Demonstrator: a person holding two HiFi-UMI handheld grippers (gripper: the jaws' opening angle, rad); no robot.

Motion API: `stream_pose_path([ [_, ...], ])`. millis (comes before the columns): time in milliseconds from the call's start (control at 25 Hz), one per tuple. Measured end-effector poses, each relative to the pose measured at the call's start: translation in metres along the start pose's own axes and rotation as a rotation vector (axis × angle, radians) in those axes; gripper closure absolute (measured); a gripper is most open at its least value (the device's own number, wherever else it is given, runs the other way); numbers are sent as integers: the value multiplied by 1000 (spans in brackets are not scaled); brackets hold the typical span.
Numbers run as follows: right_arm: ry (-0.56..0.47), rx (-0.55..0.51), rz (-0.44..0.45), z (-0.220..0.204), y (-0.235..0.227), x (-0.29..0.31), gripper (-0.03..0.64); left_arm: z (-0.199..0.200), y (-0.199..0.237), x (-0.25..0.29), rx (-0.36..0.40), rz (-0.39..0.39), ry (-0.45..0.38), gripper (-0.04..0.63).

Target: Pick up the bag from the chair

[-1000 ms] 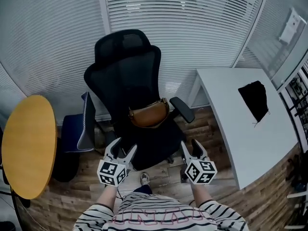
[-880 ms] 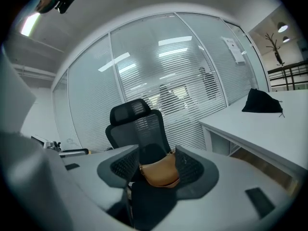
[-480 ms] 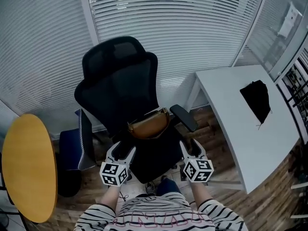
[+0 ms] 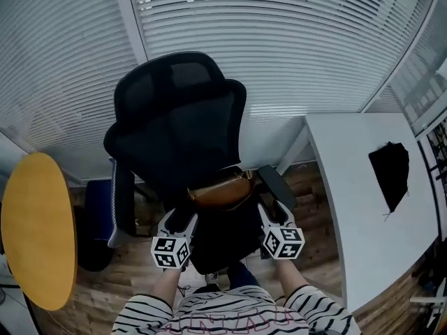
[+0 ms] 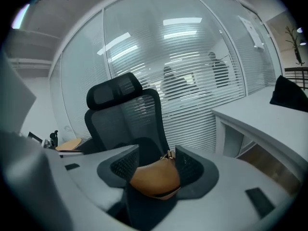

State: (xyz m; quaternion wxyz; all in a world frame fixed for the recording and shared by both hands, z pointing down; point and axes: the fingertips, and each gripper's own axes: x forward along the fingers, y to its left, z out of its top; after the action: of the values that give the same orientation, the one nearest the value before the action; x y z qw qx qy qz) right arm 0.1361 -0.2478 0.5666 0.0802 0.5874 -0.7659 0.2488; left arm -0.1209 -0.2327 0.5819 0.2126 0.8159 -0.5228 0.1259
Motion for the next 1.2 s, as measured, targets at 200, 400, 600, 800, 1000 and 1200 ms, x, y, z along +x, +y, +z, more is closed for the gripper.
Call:
stream_pose_path([
  [200,58,-23,49,-4,-16,59,387,-15,17,37,-69,80,17,347],
  [400,91,-42,74,-13,-32,112,387,-30,36,72,-113,143,36,347],
  [600,146,-37,98,-40,-45,161,387,-51,51,100,-154,165,65,347],
  [800,195,-15,109,-53,-52,193,387,-57,58,118,-180,194,85,347],
  [1000,236,12,117,-73,-60,217,387,-70,72,134,-230,233,114,347],
  [1200,238,31,165,-82,-56,230,379,-80,83,147,-250,246,133,345],
])
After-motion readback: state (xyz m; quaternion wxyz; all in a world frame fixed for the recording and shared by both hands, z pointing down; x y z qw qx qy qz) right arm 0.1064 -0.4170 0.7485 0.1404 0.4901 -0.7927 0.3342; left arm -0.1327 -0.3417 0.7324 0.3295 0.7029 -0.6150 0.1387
